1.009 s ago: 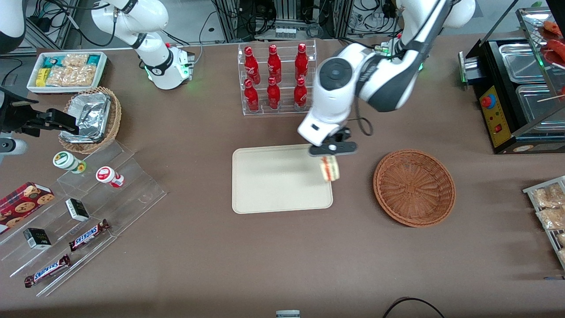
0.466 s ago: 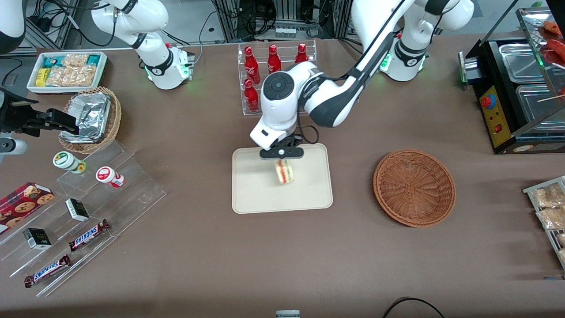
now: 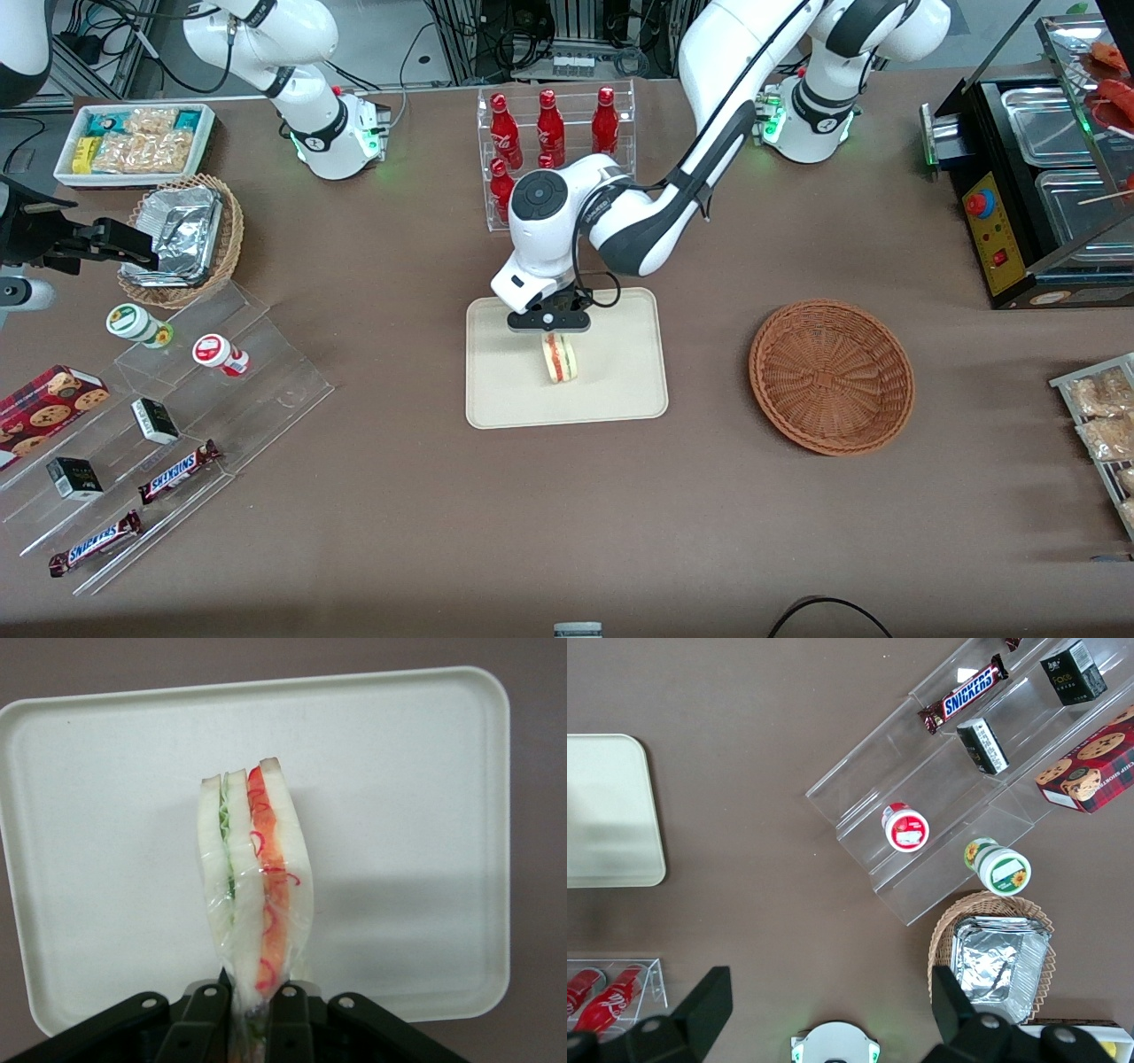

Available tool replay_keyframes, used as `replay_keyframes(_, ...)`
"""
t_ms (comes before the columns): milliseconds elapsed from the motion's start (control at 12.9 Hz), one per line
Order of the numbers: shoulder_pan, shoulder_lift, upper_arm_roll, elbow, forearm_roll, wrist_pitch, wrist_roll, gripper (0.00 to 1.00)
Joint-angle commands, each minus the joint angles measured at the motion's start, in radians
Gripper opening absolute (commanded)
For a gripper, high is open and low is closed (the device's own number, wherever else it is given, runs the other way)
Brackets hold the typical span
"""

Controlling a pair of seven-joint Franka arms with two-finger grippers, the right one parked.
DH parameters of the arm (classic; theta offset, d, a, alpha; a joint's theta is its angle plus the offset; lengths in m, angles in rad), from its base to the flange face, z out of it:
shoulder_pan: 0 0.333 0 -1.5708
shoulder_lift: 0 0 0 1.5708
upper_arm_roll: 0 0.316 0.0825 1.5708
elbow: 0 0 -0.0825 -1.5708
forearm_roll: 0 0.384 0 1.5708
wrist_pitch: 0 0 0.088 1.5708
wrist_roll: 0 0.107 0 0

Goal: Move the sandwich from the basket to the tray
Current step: 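Lower the sandwich onto the tray and open the left gripper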

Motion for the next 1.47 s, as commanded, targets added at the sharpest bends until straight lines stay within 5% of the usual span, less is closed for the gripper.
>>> replay_keyframes(0, -0.022, 0.040, 0.017, 0.031, 0.029, 0.048, -0.017, 0.00)
replay_keyframes(543, -0.025, 0.088, 0.018, 0.020, 0.036, 0.091, -0.009, 0.00)
replay_keyframes(698, -0.025, 0.088, 0.018, 0.026, 0.042, 0.091, -0.011, 0.99)
replay_keyframes(1164, -0.011, -0.022, 0.023, 0.036, 0.026, -0.014, -0.028, 1.00)
replay_keyframes(1397, 0.062, -0.157, 0.023, 0.031, -0.055, -0.155, -0.023, 1.00)
